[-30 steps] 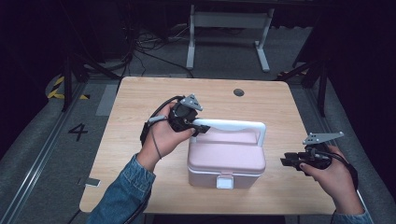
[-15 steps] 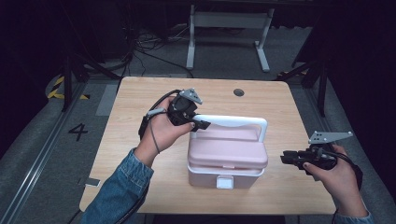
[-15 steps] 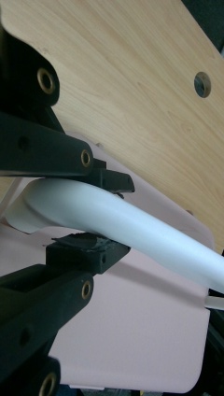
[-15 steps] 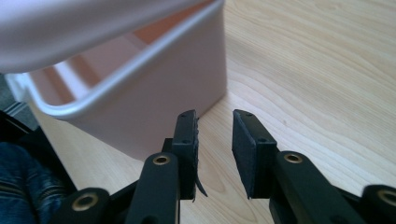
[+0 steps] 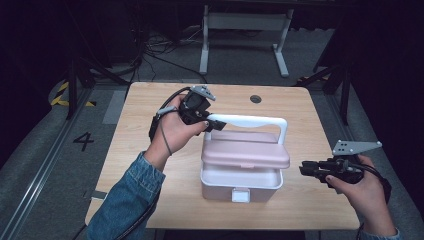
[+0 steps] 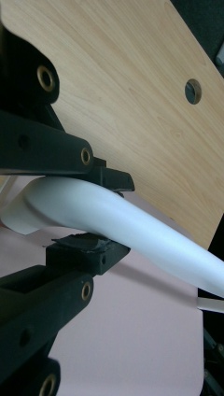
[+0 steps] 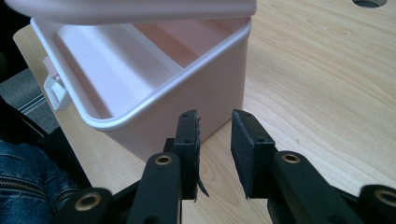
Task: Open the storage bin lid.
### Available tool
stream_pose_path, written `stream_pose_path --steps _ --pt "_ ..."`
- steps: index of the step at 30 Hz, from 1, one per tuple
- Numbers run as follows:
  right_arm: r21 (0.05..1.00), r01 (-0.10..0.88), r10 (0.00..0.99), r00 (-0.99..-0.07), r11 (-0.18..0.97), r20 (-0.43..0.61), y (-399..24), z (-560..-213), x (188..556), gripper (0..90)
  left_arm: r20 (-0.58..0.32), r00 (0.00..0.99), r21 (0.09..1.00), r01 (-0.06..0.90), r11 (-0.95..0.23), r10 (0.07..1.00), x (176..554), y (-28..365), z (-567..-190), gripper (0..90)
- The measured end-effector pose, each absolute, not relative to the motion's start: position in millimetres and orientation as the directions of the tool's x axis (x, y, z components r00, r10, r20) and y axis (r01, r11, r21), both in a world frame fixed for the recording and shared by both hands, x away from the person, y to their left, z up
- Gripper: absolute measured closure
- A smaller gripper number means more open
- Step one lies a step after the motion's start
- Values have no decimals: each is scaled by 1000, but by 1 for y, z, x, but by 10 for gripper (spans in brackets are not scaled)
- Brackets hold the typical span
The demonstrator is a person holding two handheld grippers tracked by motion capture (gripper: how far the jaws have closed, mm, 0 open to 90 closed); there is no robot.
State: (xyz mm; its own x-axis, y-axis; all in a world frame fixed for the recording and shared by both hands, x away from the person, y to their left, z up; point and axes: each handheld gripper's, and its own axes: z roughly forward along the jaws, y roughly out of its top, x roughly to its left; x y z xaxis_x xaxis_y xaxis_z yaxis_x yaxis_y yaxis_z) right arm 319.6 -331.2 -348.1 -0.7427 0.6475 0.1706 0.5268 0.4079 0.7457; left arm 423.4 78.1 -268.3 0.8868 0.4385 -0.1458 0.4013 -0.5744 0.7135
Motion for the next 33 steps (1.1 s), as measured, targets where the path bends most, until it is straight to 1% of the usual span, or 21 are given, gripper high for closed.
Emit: stream_pose_path --steps 4,10,21,24,26,27,28,33 --pt "757 508 637 -754 411 160 -327 -345 318 731 -184 870 709 440 -552 458 432 79 -268 714" --pt "765 494 626 -764 414 155 -323 -343 316 738 -182 862 700 451 -553 473 437 79 -266 721" --pt "820 407 559 -819 402 132 -303 -330 311 778 -190 853 699 465 -543 486 442 78 -266 721" --pt "830 387 541 -832 401 126 -297 -329 312 799 -189 856 698 462 -548 482 441 79 -266 720" --pt "844 358 517 -848 400 114 -292 -329 314 868 -194 853 695 467 -546 484 440 79 -266 720" --pt "844 358 517 -848 400 114 -292 -329 314 868 -194 853 695 467 -546 484 440 79 -266 720" --pt "857 328 508 -856 397 93 -290 -328 316 900 -195 852 695 470 -544 486 440 79 -266 720" --pt "874 311 472 -875 373 110 -286 -330 320 900 -199 847 696 476 -538 493 440 79 -267 720"
